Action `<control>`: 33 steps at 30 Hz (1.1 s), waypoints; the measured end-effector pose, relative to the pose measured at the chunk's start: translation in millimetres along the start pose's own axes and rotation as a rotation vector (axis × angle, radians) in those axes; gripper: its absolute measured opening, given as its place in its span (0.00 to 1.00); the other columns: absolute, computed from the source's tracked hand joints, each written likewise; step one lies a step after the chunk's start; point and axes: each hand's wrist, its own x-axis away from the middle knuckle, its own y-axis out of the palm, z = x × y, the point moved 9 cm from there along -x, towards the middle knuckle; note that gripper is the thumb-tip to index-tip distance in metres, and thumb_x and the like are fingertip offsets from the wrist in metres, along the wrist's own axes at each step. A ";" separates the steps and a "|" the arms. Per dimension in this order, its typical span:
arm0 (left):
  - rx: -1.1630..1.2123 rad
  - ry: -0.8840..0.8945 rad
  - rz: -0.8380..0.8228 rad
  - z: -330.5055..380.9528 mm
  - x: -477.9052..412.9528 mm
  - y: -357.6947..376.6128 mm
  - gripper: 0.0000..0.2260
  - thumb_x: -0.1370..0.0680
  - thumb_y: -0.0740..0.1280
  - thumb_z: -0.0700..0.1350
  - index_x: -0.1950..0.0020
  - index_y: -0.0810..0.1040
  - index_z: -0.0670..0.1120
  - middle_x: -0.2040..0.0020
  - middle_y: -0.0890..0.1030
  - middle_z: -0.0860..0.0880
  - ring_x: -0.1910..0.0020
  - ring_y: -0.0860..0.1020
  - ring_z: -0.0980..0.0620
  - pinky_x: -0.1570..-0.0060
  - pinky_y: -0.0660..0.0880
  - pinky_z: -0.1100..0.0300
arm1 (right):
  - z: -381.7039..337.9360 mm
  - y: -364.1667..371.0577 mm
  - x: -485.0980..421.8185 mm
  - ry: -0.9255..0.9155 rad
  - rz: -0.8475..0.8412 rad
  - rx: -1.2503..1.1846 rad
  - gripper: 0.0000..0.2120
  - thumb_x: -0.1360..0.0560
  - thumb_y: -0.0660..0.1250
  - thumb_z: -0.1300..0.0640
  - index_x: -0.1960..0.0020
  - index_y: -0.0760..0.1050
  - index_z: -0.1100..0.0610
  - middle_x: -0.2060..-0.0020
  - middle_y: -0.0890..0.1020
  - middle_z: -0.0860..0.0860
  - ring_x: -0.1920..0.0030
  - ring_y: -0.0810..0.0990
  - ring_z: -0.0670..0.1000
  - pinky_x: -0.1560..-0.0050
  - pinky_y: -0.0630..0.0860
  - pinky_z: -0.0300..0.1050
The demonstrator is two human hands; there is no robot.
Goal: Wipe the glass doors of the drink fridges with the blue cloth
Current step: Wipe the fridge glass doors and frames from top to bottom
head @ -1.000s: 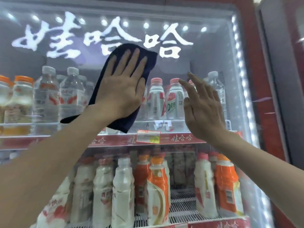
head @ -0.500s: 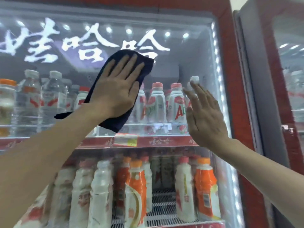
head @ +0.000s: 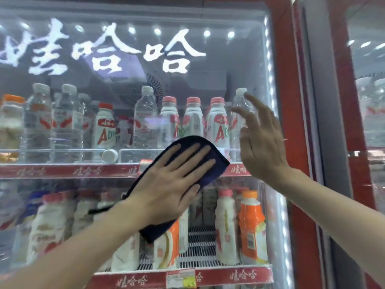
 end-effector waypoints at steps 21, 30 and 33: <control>-0.008 0.062 0.015 50.2 -68.3 0.8 0.26 0.15 0.52 0.53 0.16 0.59 0.48 0.16 0.57 0.45 0.17 0.55 0.45 0.19 0.53 0.43 | 70.5 -35.6 28.5 -0.054 -0.083 0.094 0.24 0.19 0.57 0.58 0.24 0.69 0.59 0.21 0.66 0.55 0.20 0.63 0.55 0.20 0.60 0.53; -0.007 -0.485 0.089 -57.6 -157.1 -20.1 0.29 0.16 0.41 0.55 0.15 0.49 0.48 0.15 0.48 0.46 0.16 0.47 0.48 0.18 0.40 0.48 | 98.3 -26.3 42.5 -0.070 -0.160 0.165 0.28 0.16 0.50 0.52 0.18 0.58 0.61 0.17 0.57 0.54 0.16 0.51 0.52 0.19 0.55 0.62; 0.000 -0.472 0.141 -14.4 -145.8 -12.1 0.29 0.16 0.45 0.54 0.16 0.54 0.46 0.15 0.53 0.43 0.16 0.51 0.45 0.18 0.47 0.43 | 98.8 -25.5 44.1 -0.072 -0.148 0.171 0.28 0.16 0.52 0.54 0.18 0.58 0.61 0.17 0.56 0.54 0.16 0.51 0.52 0.18 0.52 0.60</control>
